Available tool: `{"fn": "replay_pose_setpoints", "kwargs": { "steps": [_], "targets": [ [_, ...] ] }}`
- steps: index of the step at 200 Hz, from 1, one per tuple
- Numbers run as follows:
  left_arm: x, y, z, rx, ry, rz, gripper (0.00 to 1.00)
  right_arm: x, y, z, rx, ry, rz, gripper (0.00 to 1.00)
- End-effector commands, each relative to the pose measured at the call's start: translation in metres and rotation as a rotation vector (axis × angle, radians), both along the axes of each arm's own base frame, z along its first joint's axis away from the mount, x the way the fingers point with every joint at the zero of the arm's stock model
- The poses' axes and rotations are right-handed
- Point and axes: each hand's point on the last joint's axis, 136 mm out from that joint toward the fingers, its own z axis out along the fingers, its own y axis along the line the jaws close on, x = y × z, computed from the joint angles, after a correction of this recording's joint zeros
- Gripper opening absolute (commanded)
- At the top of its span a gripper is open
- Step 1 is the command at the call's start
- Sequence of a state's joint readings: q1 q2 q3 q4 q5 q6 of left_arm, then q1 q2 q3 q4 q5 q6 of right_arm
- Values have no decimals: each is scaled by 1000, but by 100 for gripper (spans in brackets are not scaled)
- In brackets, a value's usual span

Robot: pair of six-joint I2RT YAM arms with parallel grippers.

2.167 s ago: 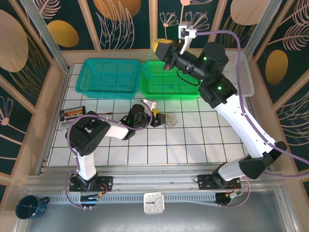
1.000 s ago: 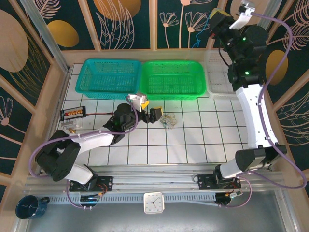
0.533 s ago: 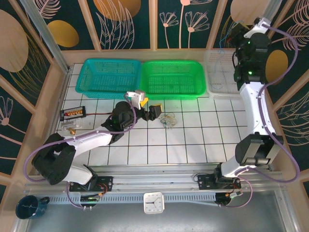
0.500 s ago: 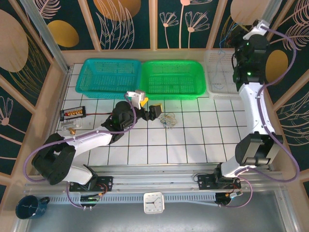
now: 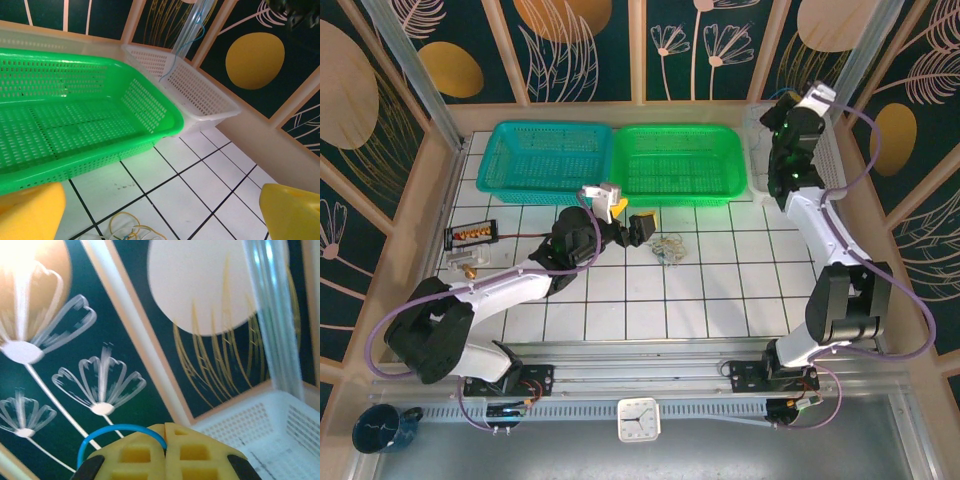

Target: Untangle the cables

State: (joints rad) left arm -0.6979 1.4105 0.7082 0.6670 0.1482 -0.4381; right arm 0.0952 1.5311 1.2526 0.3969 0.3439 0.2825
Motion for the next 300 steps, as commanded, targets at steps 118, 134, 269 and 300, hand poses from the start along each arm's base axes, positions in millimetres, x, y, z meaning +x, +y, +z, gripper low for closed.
{"fn": "replay_pose_setpoints", "kwargs": {
  "steps": [118, 134, 269, 300],
  "targets": [
    [-1, -2, 16, -40, -11, -5, 99, 19, -74, -106, 115, 140, -199, 0],
    [-1, -2, 18, -47, -12, -4, 99, 31, -81, -124, 129, 182, -199, 0],
    [-6, 17, 41, -93, -37, 67, 99, 92, -38, -195, 254, 415, 176, 75],
    [-4, 17, 46, -102, -41, 70, 99, 113, -16, -214, 315, 459, 304, 77]
  ]
}}
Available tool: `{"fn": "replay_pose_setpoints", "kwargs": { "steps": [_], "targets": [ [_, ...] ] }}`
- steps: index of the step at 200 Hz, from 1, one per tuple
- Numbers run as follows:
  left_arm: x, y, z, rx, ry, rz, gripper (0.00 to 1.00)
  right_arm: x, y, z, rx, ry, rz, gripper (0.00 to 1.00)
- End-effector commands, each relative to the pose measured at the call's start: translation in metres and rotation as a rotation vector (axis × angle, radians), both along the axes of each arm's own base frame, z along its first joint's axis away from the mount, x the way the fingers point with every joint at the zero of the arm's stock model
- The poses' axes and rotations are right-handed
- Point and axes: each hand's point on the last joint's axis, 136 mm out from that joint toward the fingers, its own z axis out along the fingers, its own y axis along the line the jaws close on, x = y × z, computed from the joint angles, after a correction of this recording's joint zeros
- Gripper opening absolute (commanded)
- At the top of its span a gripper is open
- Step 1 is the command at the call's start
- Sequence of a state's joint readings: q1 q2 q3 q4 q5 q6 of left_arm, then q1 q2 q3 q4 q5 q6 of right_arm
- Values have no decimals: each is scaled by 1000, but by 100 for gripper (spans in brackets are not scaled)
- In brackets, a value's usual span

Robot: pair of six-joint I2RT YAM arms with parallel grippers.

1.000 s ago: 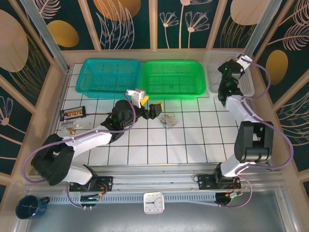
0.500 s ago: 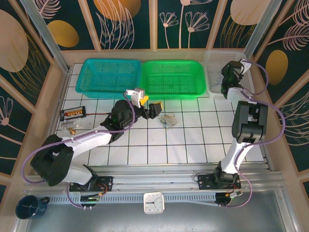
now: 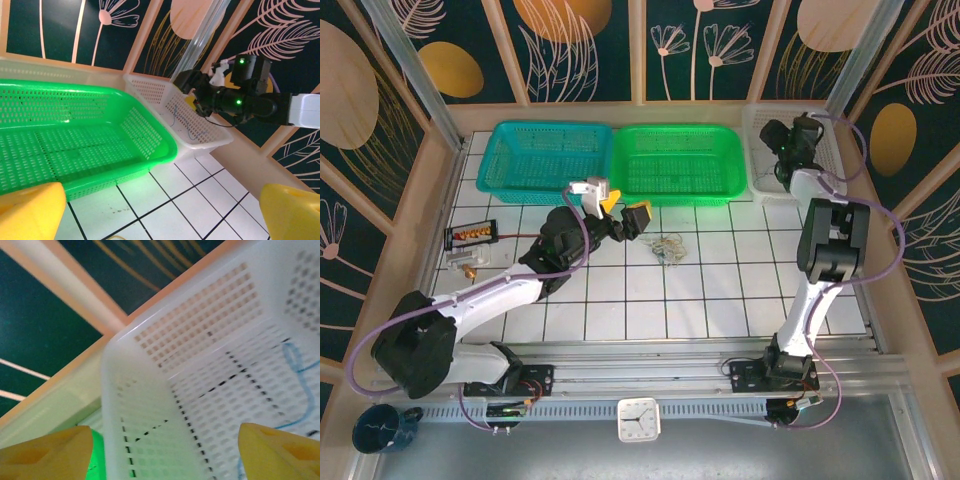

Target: Untangle the cables

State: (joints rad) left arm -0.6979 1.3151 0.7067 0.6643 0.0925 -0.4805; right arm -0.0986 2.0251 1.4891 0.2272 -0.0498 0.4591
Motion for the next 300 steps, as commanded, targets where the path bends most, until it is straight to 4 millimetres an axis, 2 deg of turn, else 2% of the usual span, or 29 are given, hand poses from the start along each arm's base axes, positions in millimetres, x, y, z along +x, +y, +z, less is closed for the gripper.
{"fn": "replay_pose_setpoints", "kwargs": {
  "steps": [1, 41, 63, 88, 147, 207, 234, 252, 300],
  "targets": [
    [-1, 2, 7, -19, 1, 11, 99, 12, 25, -22, 93, 58, 131, 77],
    [0, 1, 7, -21, 4, 13, 99, 29, 43, -45, 167, 95, 202, 78],
    [0, 2, 8, -15, 0, 18, 99, 31, 63, -50, 196, 96, 257, 78],
    [0, 3, 7, -15, -1, 19, 99, 24, 89, -52, 208, 101, 310, 78],
    [-4, 5, 8, -23, -7, 15, 99, -3, 136, -47, 292, 68, 372, 77],
    [-10, 13, 7, -29, -9, 26, 99, -9, 181, -39, 309, 46, 428, 77],
    [-13, 16, 7, -30, -7, 32, 99, -6, 183, -31, 274, 41, 433, 77],
    [-14, 18, 7, -33, -1, 38, 99, -8, 176, -15, 219, 25, 416, 78],
    [-11, 17, -9, -38, 70, 41, 99, -38, 158, 36, 89, -40, 366, 80]
  ]
}}
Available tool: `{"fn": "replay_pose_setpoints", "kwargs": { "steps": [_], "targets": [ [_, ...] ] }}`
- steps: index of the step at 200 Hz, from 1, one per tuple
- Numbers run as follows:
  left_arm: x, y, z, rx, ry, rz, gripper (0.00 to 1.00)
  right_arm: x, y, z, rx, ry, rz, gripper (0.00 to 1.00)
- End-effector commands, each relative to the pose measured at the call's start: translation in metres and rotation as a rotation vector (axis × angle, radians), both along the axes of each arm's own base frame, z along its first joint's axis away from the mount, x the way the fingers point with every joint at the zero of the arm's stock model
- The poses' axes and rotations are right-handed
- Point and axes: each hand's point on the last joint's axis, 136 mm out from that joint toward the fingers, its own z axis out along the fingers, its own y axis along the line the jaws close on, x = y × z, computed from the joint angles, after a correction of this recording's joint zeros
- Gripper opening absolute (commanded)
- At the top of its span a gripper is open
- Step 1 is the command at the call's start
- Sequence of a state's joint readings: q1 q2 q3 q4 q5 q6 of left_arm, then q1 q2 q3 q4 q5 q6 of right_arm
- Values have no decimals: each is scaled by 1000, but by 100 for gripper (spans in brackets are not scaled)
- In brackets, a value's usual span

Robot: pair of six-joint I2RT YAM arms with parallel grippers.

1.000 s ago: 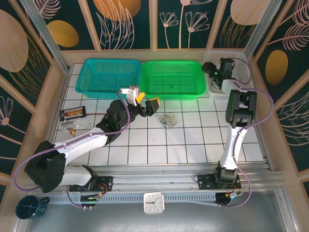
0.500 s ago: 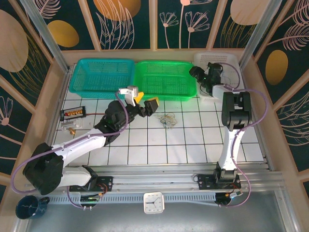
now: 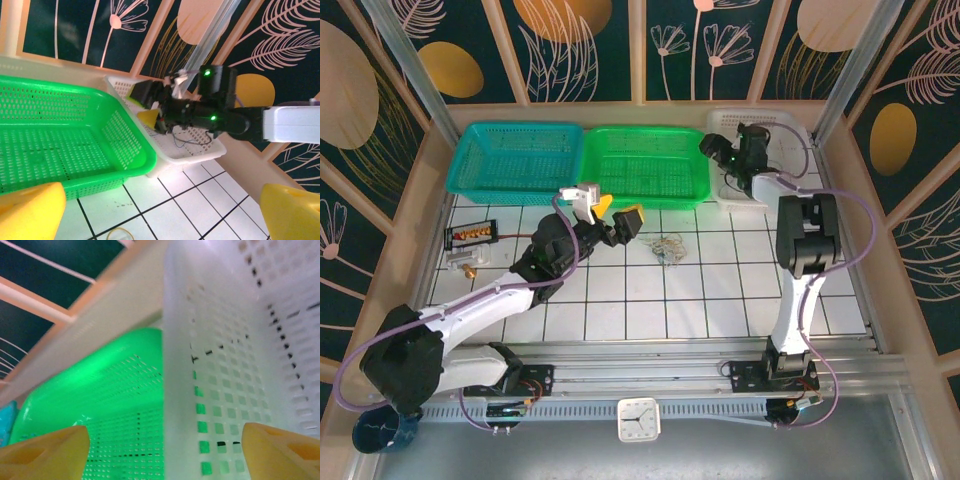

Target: Untangle the cables

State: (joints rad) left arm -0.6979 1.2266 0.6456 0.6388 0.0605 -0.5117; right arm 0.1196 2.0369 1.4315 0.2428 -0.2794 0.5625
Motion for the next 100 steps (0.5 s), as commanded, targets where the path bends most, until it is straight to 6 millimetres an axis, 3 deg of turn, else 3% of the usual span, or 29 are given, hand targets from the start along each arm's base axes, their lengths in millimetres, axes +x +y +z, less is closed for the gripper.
{"fn": "replay_pose_setpoints", "kwargs": {
  "steps": [1, 31, 45, 72, 100],
  "targets": [
    [0, 0, -9, -15, 52, 8, 99, -17, -11, 64, -76, -129, -28, 80],
    [4, -5, -30, 3, 145, 5, 99, -48, -3, 90, -104, -171, -3, 79],
    [7, -7, -42, 11, 195, 7, 99, -70, 10, 99, -109, -181, 33, 78],
    [11, -11, -66, 8, 292, 18, 99, -116, 45, 95, -120, -169, 130, 76],
    [15, -10, -96, 6, 402, 44, 99, -168, 79, 69, -124, -127, 214, 74]
  ]
}}
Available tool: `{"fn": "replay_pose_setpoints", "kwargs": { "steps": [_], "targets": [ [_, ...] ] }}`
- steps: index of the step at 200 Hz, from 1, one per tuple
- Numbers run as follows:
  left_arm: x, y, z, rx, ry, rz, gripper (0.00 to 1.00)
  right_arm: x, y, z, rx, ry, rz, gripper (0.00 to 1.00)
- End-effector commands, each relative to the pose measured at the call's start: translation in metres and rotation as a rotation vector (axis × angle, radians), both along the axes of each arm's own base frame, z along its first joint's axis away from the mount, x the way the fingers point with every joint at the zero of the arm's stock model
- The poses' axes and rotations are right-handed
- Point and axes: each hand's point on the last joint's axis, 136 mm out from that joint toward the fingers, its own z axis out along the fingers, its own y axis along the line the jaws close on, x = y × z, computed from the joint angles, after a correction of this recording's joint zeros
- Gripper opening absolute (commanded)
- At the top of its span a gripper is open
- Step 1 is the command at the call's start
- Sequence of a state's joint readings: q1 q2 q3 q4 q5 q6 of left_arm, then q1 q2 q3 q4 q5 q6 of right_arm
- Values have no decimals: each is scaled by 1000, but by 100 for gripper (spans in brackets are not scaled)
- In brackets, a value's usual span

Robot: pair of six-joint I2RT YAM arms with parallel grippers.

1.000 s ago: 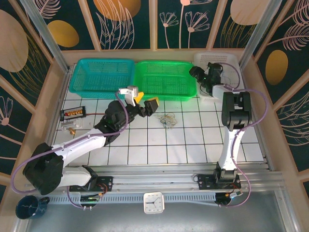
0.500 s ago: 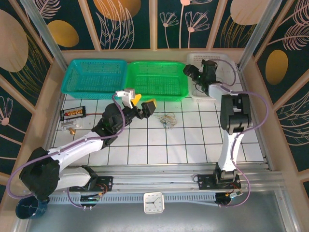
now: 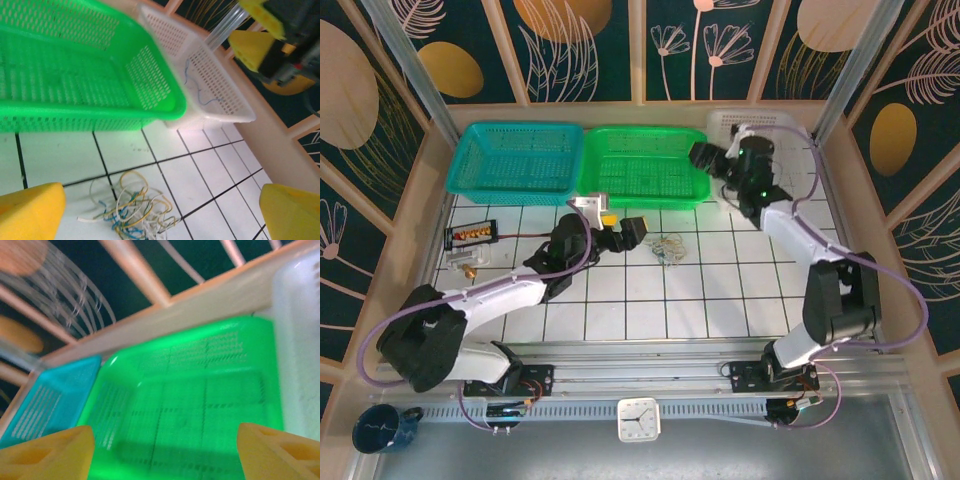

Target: Untangle the cables

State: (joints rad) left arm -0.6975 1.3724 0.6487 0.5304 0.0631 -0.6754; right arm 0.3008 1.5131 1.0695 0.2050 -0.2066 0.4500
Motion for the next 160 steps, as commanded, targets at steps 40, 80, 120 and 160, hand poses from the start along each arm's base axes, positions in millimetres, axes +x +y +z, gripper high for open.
{"fn": "replay_pose_setpoints", "kwargs": {
  "steps": [40, 80, 120, 160],
  "targets": [
    [10, -5, -51, -7, 214, 49, 86, -88, 52, -74, -93, 124, 122, 66],
    [18, -10, -67, 22, 243, 61, 76, -98, 56, -116, -135, 183, 113, 50],
    [28, -17, -78, 50, 253, 64, 66, -103, 49, -144, -164, 220, 95, 44],
    [37, -22, -88, 76, 263, 67, 61, -110, 45, -156, -155, 233, 90, 44]
  ]
}}
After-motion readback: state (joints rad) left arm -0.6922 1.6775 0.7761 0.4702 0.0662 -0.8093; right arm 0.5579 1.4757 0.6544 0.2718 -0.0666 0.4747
